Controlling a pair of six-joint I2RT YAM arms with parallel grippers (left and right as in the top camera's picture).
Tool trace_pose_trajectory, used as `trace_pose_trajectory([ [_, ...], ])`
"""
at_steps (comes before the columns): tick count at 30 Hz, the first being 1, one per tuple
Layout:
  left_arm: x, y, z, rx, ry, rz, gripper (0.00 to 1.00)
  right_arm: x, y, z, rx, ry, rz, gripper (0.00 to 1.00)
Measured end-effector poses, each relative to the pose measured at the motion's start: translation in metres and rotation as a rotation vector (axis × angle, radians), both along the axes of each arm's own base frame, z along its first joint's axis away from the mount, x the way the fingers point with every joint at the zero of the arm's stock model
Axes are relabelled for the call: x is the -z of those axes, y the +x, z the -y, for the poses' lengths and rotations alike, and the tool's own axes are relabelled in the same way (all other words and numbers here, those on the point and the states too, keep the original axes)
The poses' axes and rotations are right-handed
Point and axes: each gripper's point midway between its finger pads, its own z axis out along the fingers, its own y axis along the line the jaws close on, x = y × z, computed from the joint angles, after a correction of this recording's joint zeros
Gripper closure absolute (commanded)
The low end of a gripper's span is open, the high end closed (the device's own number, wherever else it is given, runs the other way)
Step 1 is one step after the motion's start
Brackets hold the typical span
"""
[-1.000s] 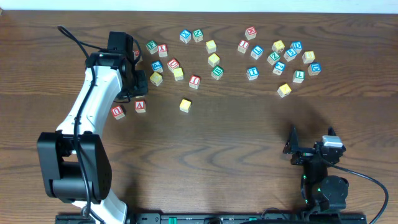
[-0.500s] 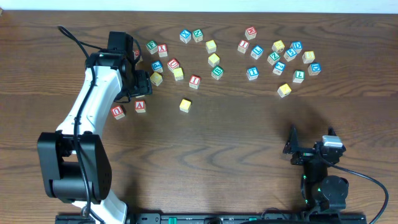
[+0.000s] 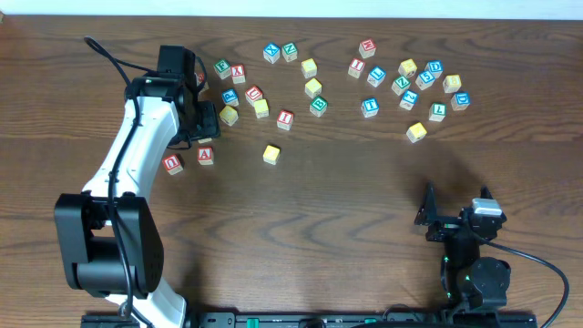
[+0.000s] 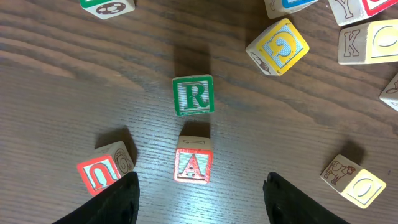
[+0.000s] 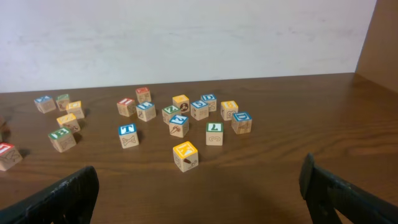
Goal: Spell out ROBOT
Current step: 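Lower the open left gripper down around the green R block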
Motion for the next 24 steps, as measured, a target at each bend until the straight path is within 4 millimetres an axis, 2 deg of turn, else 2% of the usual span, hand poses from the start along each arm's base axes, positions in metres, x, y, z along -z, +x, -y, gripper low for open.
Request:
trace_pose_trajectory([
  [15,0.000,0.013,0.001,0.000,-0.003,0.048,0.37,0.000,0.000,0.000,0.000,0.000,0.000,0.01],
  [24,0.041,0.012,0.001,0.000,0.003,-0.047,0.37,0.000,0.000,0.000,0.000,0.000,0.000,0.01],
])
